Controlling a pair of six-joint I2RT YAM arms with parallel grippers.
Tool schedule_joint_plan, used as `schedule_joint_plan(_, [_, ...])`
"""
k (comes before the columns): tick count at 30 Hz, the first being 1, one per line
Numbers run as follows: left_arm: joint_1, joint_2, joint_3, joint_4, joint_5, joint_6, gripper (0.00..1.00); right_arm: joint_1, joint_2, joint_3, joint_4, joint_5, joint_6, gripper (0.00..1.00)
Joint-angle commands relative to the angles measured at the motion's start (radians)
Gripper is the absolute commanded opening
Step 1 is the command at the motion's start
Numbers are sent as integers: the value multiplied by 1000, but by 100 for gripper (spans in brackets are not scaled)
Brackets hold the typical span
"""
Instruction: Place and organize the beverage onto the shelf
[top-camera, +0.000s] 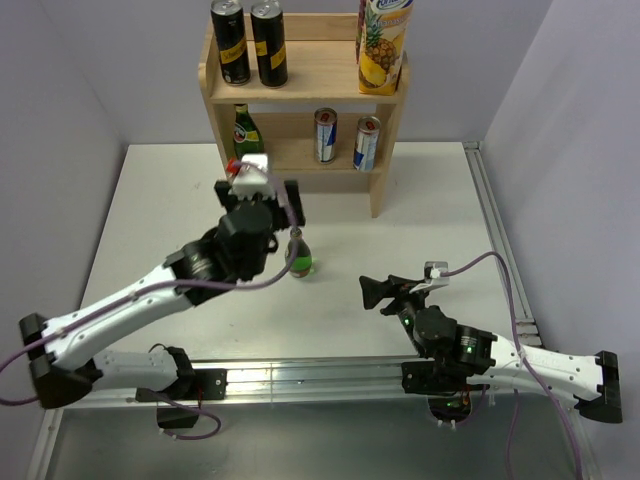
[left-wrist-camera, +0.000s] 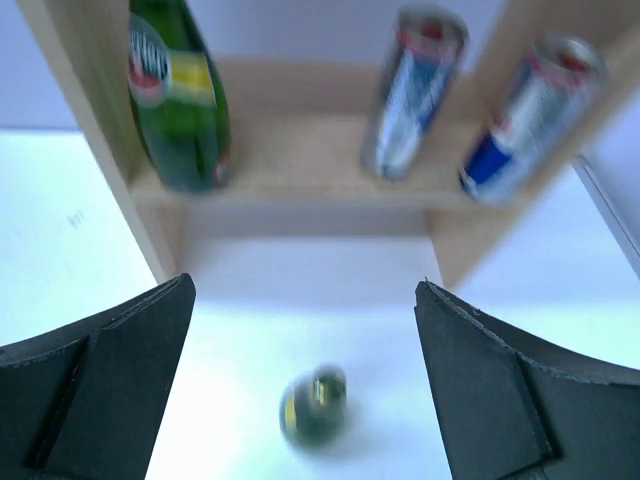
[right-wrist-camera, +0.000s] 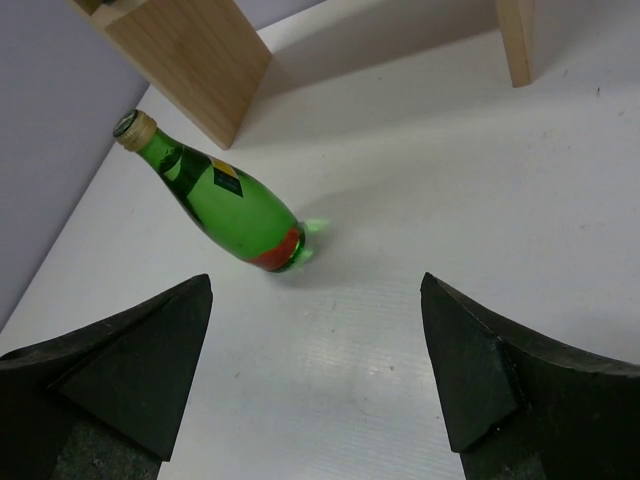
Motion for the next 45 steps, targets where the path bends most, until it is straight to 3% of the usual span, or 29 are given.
schedule_joint_plan(1, [-71, -168, -148, -109, -24, -196, 99, 8, -8, 18, 14, 0, -15, 92])
schedule_joint_plan(6, [-145, -259, -415, -92, 22, -333, 99, 8, 10, 15, 25, 3, -15, 92])
schedule_joint_plan(12, [-151, -189, -553, 52, 59, -401, 99, 8, -1, 12, 14, -1, -1, 92])
schedule_joint_plan(19, [-151, 67, -535, 185, 65, -416, 99, 8, -62, -8, -15, -4, 8, 92])
schedule_joint_plan(29, [-150, 276, -547, 375, -19, -430, 99, 8, -65, -11, -9, -18, -3, 92])
schedule_joint_plan(38, [-134, 552, -636, 883, -114, -289, 99, 8, -68, -15, -6, -30, -4, 92])
schedule_joint_plan(45, [-87, 684, -667, 1109, -130, -266, 99, 6, -67, -18, -4, -40, -9, 92])
